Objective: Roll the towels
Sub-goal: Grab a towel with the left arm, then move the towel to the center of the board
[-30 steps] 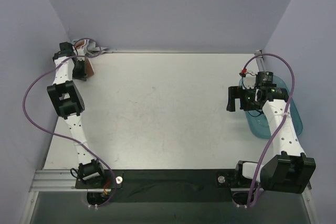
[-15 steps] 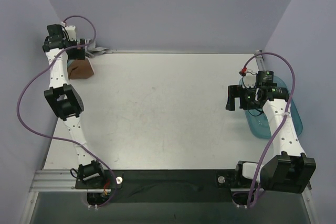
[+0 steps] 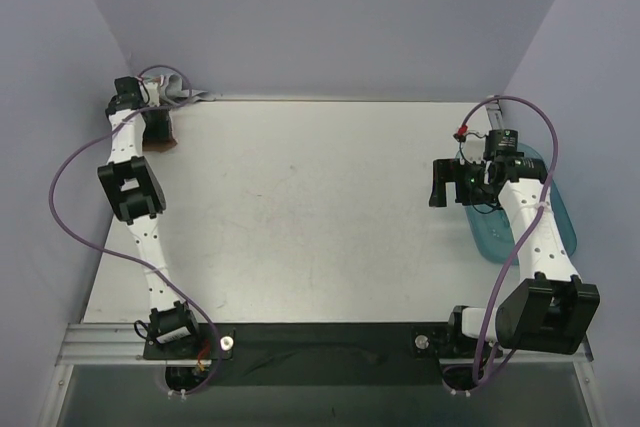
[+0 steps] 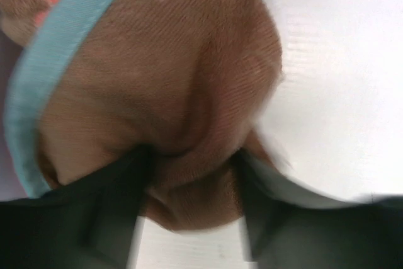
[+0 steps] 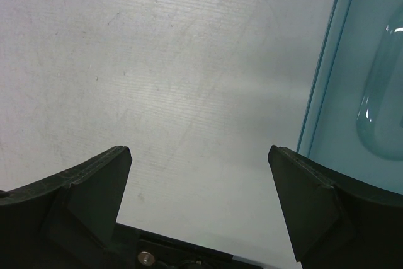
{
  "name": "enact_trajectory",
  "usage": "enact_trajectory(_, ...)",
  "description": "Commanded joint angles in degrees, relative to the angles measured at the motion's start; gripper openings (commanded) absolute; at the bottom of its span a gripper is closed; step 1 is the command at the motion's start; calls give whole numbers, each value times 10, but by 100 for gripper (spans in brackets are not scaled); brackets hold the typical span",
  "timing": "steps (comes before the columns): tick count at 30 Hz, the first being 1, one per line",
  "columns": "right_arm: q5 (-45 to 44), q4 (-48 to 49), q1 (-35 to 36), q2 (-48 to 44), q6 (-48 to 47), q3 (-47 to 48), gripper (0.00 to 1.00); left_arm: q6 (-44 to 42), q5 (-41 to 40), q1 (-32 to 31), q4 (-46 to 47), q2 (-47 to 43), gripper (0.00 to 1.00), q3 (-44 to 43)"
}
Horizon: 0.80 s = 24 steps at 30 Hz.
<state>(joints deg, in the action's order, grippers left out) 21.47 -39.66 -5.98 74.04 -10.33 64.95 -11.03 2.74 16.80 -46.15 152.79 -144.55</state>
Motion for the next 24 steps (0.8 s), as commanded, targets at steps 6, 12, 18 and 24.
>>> enact_trajectory(6,23,-27,-2,-7,0,33,98,-69,84,-25,-13,-126,6,103)
enact_trajectory(12,48,-45,-2,-14,0,51,97,-185,168,-112,-78,-289,0,246)
enact_trajectory(18,66,-52,-2,-24,0,52,97,-244,185,-247,-94,-448,3,451)
enact_trajectory(24,93,-54,0,-11,0,45,96,-214,224,-346,-93,-514,66,595)
